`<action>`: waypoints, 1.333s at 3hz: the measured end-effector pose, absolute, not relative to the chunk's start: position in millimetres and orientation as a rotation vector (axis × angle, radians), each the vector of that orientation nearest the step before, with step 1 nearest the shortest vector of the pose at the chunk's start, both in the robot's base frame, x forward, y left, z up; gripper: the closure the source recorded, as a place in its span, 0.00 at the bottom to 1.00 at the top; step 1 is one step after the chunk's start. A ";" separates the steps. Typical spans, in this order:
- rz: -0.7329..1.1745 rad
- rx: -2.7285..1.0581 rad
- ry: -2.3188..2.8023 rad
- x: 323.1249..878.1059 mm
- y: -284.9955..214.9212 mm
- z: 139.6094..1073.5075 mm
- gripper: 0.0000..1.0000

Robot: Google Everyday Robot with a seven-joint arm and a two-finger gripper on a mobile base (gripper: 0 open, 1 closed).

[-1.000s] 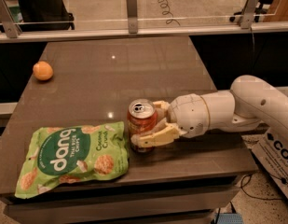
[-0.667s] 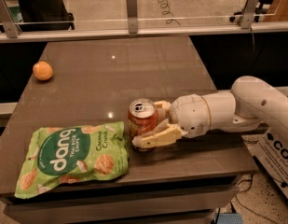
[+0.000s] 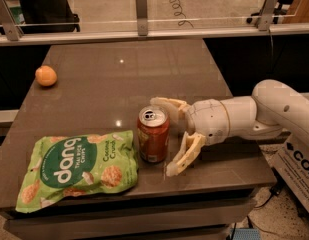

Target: Move coke can near green rice chip bag

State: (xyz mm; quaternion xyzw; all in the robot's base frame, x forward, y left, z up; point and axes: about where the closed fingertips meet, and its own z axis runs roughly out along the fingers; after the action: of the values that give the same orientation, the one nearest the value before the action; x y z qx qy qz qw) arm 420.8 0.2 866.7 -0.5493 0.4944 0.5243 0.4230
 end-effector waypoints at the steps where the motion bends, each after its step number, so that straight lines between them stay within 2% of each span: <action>1: 1.238 -1.400 1.264 438.5 -22.6 865.1 0.00; 3: 0.982 -1.382 1.341 493.2 -121.5 862.7 0.00; 4: 0.916 -1.289 1.394 511.4 -165.4 861.6 0.00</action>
Offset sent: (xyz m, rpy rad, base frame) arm 0.0902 -0.1438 -0.0045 -0.1940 -0.1963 -0.2163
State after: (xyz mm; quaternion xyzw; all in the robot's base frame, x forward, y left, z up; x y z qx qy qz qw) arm 511.4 -165.4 861.6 -0.5316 0.5749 0.3779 0.4940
